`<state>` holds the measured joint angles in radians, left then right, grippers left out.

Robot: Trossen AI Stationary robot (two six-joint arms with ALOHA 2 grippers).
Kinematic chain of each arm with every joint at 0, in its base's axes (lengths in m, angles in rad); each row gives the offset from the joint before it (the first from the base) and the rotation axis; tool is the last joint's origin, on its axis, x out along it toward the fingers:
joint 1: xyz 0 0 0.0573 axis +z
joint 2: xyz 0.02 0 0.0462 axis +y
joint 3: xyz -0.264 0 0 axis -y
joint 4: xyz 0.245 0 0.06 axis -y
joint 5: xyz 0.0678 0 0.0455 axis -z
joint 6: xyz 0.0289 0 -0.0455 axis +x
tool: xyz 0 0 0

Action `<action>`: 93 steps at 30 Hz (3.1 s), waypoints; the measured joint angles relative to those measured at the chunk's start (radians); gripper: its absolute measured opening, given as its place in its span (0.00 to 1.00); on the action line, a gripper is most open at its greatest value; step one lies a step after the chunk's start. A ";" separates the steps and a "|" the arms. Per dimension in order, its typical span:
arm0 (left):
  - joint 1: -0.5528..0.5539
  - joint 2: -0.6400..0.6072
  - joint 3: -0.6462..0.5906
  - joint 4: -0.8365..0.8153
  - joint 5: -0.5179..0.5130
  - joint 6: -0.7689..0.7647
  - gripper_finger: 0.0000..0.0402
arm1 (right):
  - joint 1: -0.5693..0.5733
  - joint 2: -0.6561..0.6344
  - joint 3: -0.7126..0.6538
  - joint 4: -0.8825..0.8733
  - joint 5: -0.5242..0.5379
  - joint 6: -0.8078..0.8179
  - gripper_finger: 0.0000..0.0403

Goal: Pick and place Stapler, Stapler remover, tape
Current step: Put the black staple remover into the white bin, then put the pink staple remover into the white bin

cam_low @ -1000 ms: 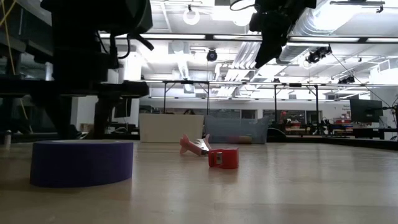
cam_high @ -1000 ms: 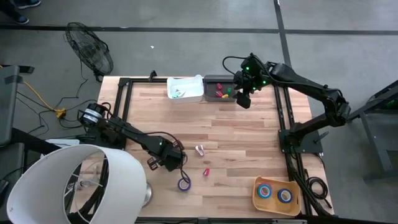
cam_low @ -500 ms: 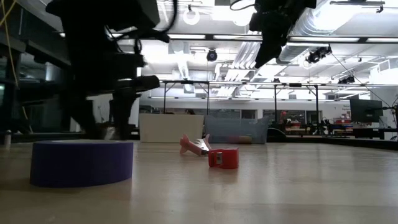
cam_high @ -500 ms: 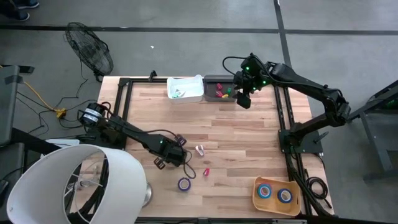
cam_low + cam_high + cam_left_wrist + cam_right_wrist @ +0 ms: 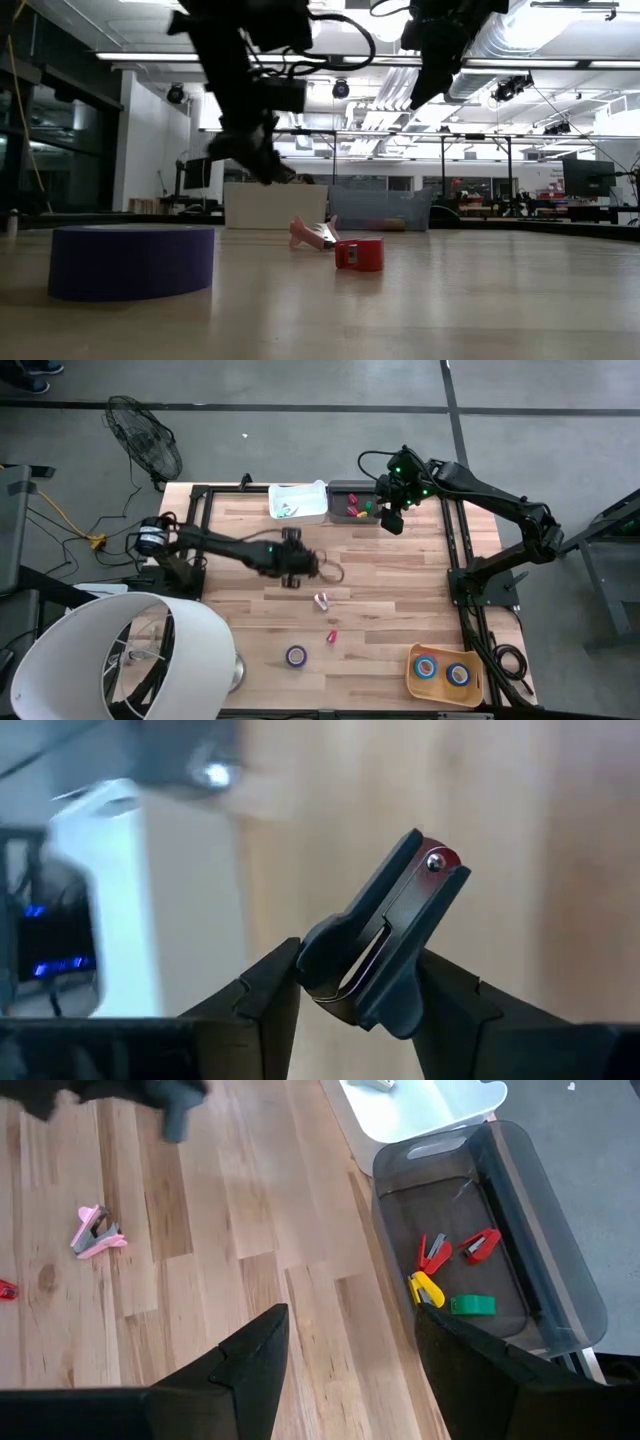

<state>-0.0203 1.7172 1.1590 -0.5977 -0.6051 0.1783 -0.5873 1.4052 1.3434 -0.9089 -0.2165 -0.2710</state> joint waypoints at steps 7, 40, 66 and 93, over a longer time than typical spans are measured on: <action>0.147 0.000 0.050 0.086 -0.052 0.000 0.38 | 0.000 0.000 0.000 0.000 0.000 0.000 0.52; 0.591 0.056 0.073 0.194 0.290 -0.253 0.38 | -0.001 0.000 0.000 -0.035 0.105 0.222 0.52; 0.623 0.076 0.074 0.199 0.387 -0.288 0.75 | -0.001 0.000 0.000 -0.036 0.140 0.297 0.52; 0.461 0.011 0.074 0.167 1.086 0.574 0.76 | -0.001 0.000 0.000 -0.187 0.130 0.007 0.52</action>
<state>0.4410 1.7283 1.2335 -0.4311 0.4808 0.7525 -0.5884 1.4052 1.3437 -1.0954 -0.0860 -0.2639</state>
